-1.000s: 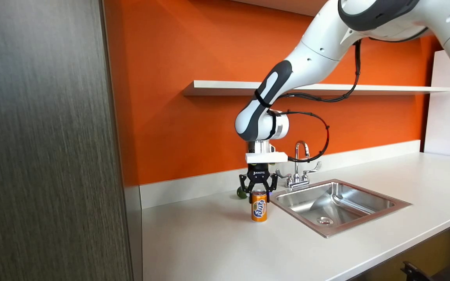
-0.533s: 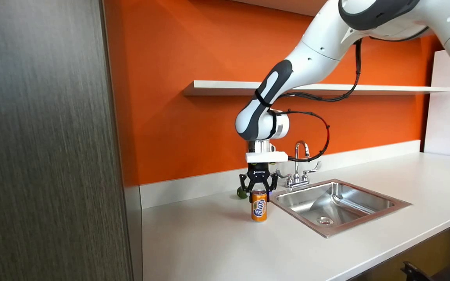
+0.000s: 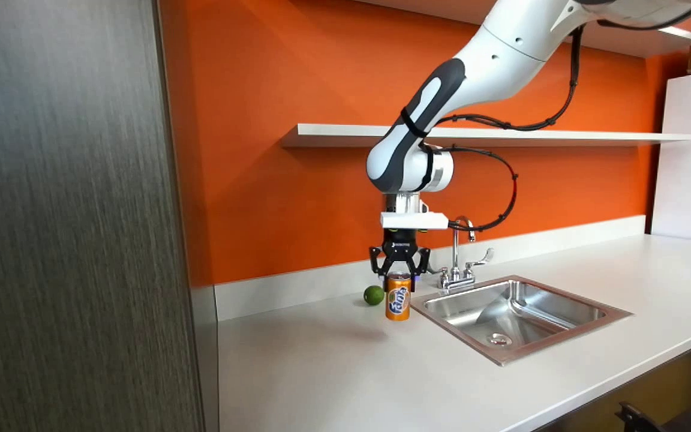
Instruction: Put the orange can in the sink.
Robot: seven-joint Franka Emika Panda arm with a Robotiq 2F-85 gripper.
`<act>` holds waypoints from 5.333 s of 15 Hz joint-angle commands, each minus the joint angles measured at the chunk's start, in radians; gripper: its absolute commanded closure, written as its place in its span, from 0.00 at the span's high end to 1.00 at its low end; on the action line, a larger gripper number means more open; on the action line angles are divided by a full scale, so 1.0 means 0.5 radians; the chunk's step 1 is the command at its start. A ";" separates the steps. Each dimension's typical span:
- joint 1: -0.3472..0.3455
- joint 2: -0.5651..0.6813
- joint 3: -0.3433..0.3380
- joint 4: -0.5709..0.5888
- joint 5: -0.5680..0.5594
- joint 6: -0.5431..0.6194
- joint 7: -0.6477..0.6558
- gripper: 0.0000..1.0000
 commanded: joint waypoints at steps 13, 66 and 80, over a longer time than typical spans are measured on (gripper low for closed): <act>-0.311 -0.300 -0.223 -0.360 0.434 0.047 -0.148 0.38; -0.360 0.601 -0.421 -0.115 0.634 0.721 0.368 0.38; -0.269 0.262 -0.512 -0.361 0.535 0.707 0.501 1.00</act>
